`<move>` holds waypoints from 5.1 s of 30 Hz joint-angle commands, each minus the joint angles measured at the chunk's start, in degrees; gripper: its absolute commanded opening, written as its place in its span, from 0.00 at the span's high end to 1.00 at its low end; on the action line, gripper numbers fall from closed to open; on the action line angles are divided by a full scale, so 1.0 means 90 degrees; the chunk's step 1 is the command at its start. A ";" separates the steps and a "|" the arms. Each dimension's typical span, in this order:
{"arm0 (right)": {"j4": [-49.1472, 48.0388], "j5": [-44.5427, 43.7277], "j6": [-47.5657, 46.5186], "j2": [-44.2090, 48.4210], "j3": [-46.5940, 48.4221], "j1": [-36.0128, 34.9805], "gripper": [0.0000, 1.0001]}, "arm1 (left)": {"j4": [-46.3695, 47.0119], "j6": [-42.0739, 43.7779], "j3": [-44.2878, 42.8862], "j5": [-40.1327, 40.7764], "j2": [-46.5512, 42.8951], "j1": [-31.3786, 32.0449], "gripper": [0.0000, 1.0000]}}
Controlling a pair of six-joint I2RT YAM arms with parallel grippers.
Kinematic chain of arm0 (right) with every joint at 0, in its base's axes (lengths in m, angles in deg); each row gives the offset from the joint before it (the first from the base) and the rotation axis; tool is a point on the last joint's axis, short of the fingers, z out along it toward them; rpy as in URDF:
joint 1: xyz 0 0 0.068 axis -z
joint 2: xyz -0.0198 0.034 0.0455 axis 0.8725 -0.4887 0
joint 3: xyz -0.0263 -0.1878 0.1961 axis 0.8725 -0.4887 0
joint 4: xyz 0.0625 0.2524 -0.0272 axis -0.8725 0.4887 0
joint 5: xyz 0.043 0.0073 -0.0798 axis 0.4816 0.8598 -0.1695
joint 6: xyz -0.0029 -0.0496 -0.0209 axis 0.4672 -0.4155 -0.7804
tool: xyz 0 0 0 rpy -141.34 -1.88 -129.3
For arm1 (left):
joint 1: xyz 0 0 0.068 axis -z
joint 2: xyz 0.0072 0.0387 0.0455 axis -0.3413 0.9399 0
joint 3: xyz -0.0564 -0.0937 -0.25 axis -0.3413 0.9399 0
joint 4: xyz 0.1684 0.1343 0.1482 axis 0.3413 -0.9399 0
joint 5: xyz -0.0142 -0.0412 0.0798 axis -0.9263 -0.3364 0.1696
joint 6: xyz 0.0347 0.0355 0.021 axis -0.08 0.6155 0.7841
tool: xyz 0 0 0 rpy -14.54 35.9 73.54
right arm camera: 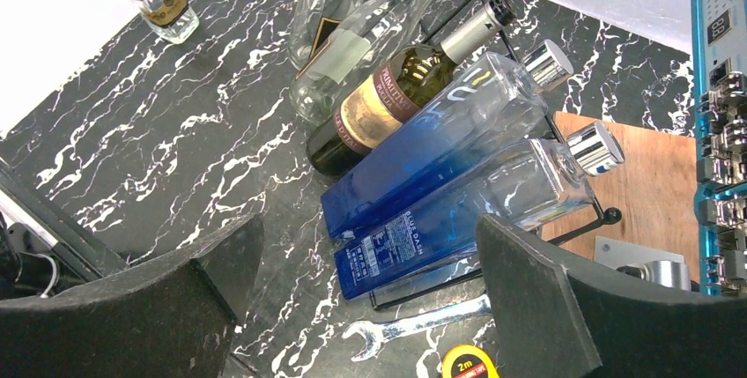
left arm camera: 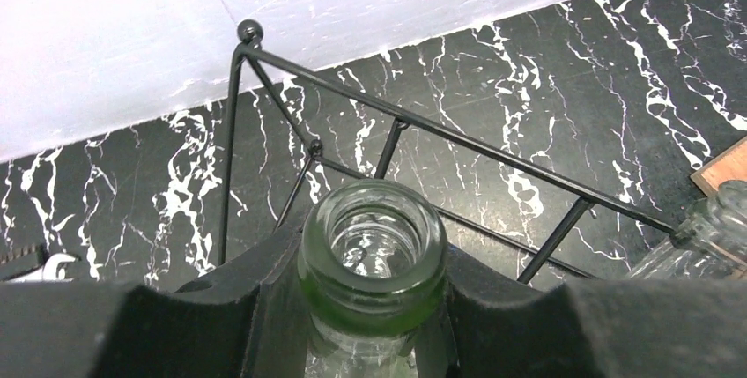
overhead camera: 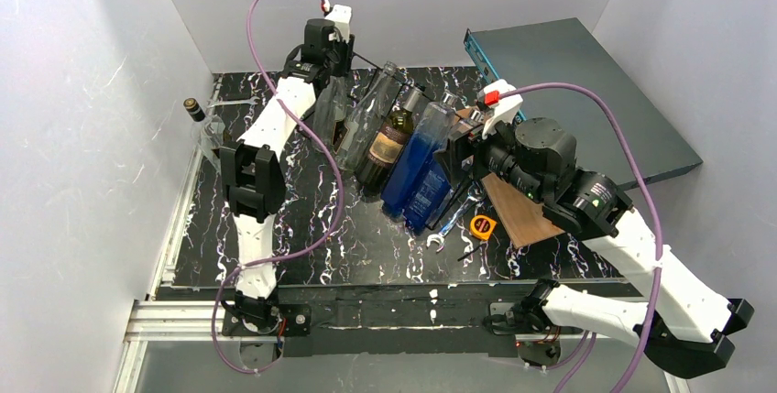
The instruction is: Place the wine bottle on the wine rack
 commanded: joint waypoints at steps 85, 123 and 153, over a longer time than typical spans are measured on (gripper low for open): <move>-0.0249 0.0106 0.0242 0.0638 -0.0202 0.0019 0.02 | -0.1136 0.0065 0.2982 0.3010 -0.4599 0.0039 0.02; -0.0081 0.0361 0.0564 -0.0175 0.0629 0.0019 0.02 | 0.1468 -0.1804 0.5288 0.3065 -0.4753 -0.3408 0.07; -0.0200 0.0358 0.0662 -0.0001 0.0395 0.0019 0.02 | 0.1781 -0.0973 0.5095 0.1714 -0.3856 -0.3407 0.63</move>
